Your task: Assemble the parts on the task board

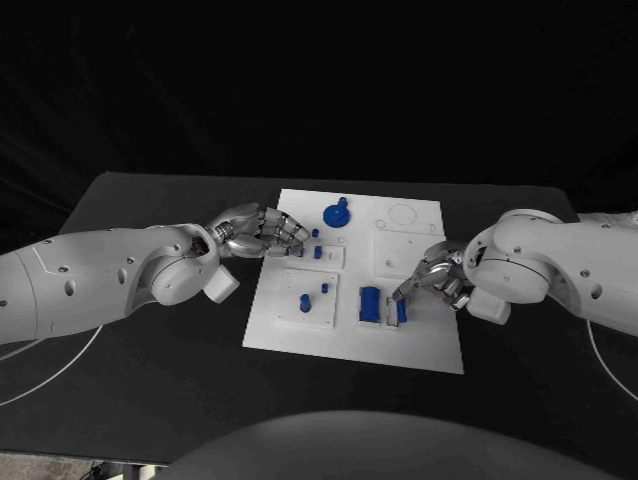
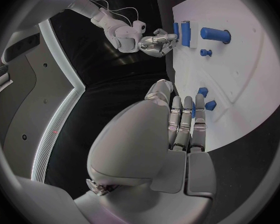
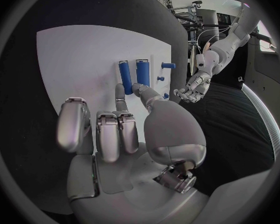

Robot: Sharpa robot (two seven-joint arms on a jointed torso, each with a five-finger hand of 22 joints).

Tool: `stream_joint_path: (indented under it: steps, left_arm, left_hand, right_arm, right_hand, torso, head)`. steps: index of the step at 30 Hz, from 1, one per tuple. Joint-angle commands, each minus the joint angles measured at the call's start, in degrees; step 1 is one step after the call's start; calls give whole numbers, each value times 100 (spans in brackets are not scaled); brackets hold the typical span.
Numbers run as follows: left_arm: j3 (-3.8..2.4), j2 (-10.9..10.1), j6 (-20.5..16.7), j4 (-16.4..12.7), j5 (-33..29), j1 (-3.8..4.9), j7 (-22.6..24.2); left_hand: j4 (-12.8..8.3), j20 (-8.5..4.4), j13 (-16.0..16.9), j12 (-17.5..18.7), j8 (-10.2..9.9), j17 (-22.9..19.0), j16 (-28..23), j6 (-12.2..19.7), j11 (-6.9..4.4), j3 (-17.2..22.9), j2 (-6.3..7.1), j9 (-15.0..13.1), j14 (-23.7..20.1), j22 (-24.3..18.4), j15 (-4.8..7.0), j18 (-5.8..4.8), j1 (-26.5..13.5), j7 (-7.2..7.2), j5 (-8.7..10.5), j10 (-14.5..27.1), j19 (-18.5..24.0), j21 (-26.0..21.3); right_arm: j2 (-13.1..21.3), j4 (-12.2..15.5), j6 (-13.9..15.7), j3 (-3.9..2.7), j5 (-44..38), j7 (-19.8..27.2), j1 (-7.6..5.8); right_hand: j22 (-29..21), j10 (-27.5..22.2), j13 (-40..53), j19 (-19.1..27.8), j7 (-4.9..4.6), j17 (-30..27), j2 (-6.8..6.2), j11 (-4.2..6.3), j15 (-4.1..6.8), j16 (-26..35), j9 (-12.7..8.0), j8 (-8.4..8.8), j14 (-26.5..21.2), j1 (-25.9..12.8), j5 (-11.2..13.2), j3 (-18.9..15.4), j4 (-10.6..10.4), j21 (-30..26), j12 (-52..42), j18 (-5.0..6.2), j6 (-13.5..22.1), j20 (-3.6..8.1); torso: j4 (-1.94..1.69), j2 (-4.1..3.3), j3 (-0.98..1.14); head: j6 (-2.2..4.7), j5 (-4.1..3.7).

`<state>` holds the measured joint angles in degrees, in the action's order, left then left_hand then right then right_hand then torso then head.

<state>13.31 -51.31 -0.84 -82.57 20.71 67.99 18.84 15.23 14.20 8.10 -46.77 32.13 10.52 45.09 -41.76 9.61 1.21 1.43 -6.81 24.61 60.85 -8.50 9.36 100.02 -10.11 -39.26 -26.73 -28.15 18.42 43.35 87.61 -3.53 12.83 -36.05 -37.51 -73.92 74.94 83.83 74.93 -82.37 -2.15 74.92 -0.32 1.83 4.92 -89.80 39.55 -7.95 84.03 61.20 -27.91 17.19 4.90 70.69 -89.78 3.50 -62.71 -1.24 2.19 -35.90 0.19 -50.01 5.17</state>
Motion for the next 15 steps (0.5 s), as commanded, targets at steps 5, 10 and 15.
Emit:
stream_joint_path:
  steps: [5,10,15]
  left_arm:
    - [-3,26,142,8,25,-1,17]
    - [-3,33,161,18,28,-4,12]
    - [-3,43,180,30,30,-6,13]
  left_hand:
    - [36,56,-9,22,21,-7,23,-4,6,-4,-40,-7,29,9,-16,7,23,-12,-40,-38,-1,37]
    - [37,57,-10,23,20,-8,22,-3,7,-4,-40,-6,29,10,-17,7,24,-12,-41,-38,-1,38]
    - [36,57,-13,25,19,-10,22,-2,8,-2,-42,-6,29,13,-18,7,26,-13,-43,-38,-1,39]
  right_arm:
    - [-52,-45,-201,2,-42,-27,17]
    - [-78,-68,-205,3,-54,-29,25]
    - [-99,-83,-220,3,-61,-32,37]
  right_hand:
    - [929,617,1507,59,-11,1508,42,19,20,-20,11,-11,597,-27,117,12,-23,-51,-22,79,63,-9]
    - [921,617,1507,72,-14,1508,52,15,17,-20,14,-11,597,-44,175,7,-40,-81,-22,85,69,-12]
    - [913,617,1507,84,-14,1508,55,14,16,-20,15,-12,597,-47,185,7,-44,-110,-22,91,69,-13]
  torso:
    - [0,-2,-1]
    - [-2,0,-1]
    - [-1,0,0]
  head:
    - [1,13]
    - [1,16]
    - [1,37]
